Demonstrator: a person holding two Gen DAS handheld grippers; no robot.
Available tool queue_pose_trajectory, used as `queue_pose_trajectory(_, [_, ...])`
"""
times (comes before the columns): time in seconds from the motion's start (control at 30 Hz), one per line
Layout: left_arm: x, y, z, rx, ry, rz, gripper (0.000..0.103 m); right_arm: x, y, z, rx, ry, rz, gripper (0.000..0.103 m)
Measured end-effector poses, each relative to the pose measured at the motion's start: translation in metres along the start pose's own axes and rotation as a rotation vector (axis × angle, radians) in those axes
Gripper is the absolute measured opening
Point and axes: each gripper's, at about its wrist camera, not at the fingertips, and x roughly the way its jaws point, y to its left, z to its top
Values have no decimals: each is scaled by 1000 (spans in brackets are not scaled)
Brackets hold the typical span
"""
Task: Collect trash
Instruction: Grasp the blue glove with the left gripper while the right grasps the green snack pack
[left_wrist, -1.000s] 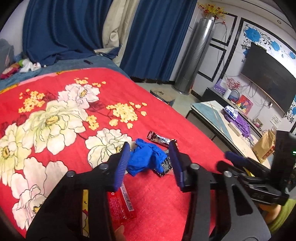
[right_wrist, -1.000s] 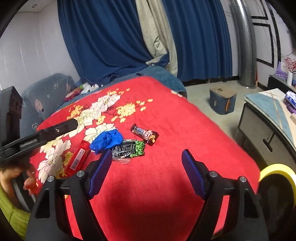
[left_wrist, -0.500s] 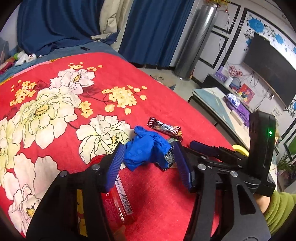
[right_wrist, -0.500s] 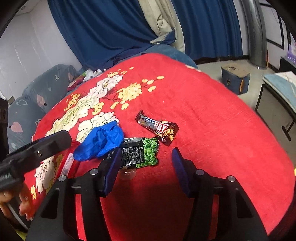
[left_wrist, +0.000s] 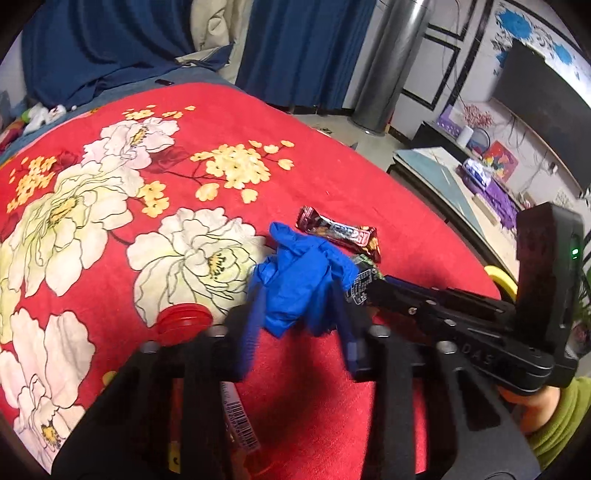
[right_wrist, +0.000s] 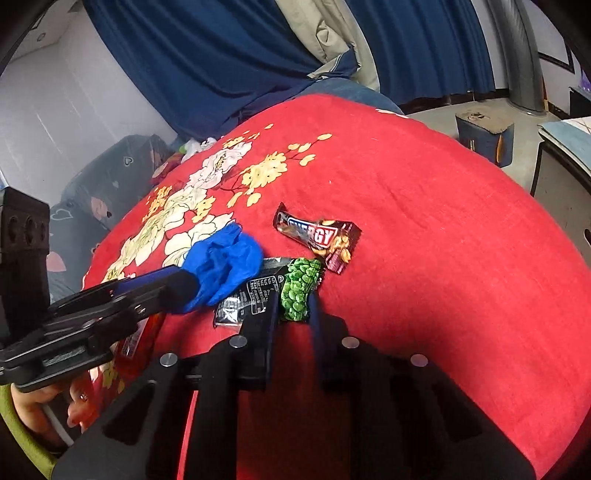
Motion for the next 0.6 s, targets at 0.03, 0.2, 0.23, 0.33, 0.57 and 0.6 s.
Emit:
queue_pose_trajectory(0.03, [1,-1,-1,4,1,-5,15,-3,-1,-1,2,-4,1,15])
queue_pose_trajectory(0.2, [-6,-4,-2,9,-27,-43,2,-22,0,-8,15,-41,4,14])
queue_pose_trajectory(0.23, [-10,-4,-2,8,-39,-58,1,-25,1,-9,13,-48,5,14])
queue_pose_trajectory(0.33, [-20,-5,-1,3,-65,-80,1,-40,5,-15,-12,-74,-2,13])
queue_pose_trajectory(0.57, [-45,-12,-3,15,-122,-111,0,-74,13,-26,-81,-138,-29,12])
queue_pose_trajectory(0.6, [-48,-15,-2,19,-129,-115,0,-77,13,-26,-82,-144,-34,12])
